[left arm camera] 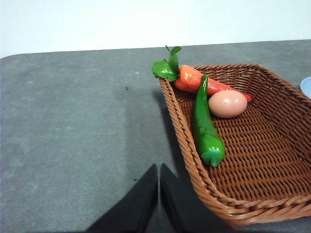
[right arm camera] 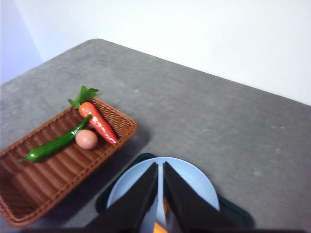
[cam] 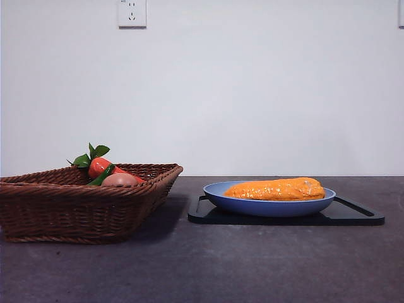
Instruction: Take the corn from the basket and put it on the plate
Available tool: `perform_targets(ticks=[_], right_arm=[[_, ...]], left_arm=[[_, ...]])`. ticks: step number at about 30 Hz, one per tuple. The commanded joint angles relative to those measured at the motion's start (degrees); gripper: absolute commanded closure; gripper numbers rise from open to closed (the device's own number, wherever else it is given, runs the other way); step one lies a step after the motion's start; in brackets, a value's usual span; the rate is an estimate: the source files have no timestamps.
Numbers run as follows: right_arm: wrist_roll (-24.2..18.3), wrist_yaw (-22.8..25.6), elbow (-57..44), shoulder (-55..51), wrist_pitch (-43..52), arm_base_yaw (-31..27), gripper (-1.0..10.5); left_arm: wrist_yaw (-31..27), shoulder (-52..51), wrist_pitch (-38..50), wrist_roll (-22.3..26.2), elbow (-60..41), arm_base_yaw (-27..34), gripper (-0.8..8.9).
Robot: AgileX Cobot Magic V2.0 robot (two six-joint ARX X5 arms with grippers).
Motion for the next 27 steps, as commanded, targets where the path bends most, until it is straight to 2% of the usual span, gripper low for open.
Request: perform_targets(ticks=[1, 4, 6, 13, 19, 23, 27], right_arm=[[-3.0, 2.8, 0.9, -2.2, 0.1, -1.5, 9.4], [-4.2, 5.2, -0.9, -5.5, 1.2, -2.9, 9.4], [-4.1, 5.2, -4.2, -8.7, 3.7, -4.2, 9.4], [-0.5, 5.6, -25.8, -25.0, 20.9, -8.9, 9.4], [0.2, 14.7, -42.9, -38.4, 30.0, -9.5, 9.4], [1.1, 16.0, -51.0, -45.7, 31.5, -9.5, 9.4], [2.8, 19.4, -56.6, -50.7, 31.5, -9.5, 9.4]], left_arm=[[0.0, -0.1, -0.8, -0.5, -1.3, 0.2, 8.06], [0.0, -0.1, -0.8, -0.5, -1.3, 0.2, 8.06], [0.0, -0.1, -0.8, -0.5, -1.3, 0.2, 8.06], [0.0, -0.1, -0.8, -0.5, -1.3, 0.2, 8.06], [0.0, -0.1, -0.8, -0.5, -1.3, 0.2, 8.06], [0.0, -0.1, -0.8, -0.5, -1.3, 0.2, 8.06], [0.0, -0.1, -0.8, -0.5, -1.3, 0.2, 8.06]])
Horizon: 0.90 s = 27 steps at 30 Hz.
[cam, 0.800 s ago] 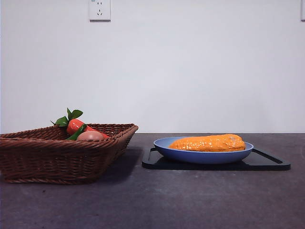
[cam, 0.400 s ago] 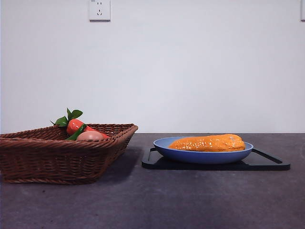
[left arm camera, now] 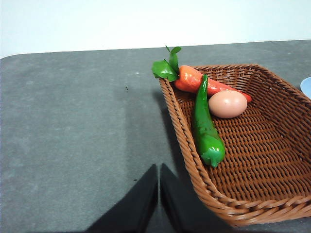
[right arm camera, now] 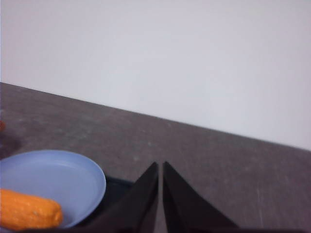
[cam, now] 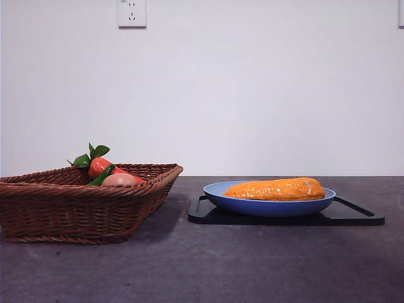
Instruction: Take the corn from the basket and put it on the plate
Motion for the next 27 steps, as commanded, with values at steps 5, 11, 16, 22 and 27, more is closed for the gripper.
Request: perform_targets(ticks=[5, 11, 16, 22, 27], right_arm=[[4.3, 2.3, -7.2, -6.1, 0.9, -0.1, 9.4], [6.5, 2.4, -11.7, -9.8, 0.8, -0.1, 9.4], [7.2, 2.4, -12.8, -11.6, -1.6, 0.0, 9.4], [7.1, 2.4, -12.8, -11.6, -6.6, 0.0, 9.4], [7.1, 2.4, -12.8, -11.6, -10.3, 0.0, 9.4]], left_arm=[[0.0, -0.1, -0.8, -0.5, -1.3, 0.2, 8.06], [0.0, -0.1, -0.8, -0.5, -1.3, 0.2, 8.06], [0.0, -0.1, -0.8, -0.5, -1.3, 0.2, 8.06], [0.0, -0.1, -0.8, -0.5, -1.3, 0.2, 8.06], [0.0, -0.1, -0.8, -0.5, -1.3, 0.2, 8.06]])
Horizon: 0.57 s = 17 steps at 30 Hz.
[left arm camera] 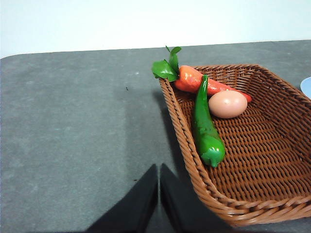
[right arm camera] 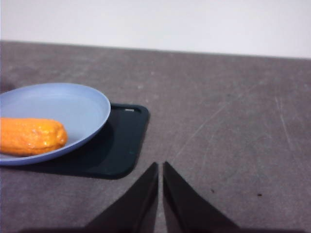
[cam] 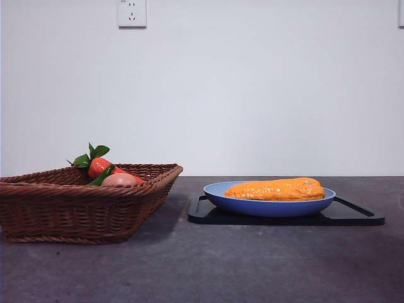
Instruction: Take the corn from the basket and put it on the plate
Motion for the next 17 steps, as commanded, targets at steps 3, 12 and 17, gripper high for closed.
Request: perform_targets(ticks=[3, 12, 17], right_arm=[[1.0, 0.2, -0.3, -0.2, -0.2, -0.1, 9.4], [1.0, 0.2, -0.3, -0.2, 0.0, -0.1, 9.4], [1.0, 0.2, -0.3, -0.2, 0.0, -0.1, 9.4]], left_arm=[[0.0, -0.1, -0.9, -0.5, -1.3, 0.2, 8.06], [0.0, -0.1, -0.8, -0.5, -1.3, 0.2, 8.06], [0.0, -0.1, -0.8, -0.5, -1.3, 0.2, 8.06]])
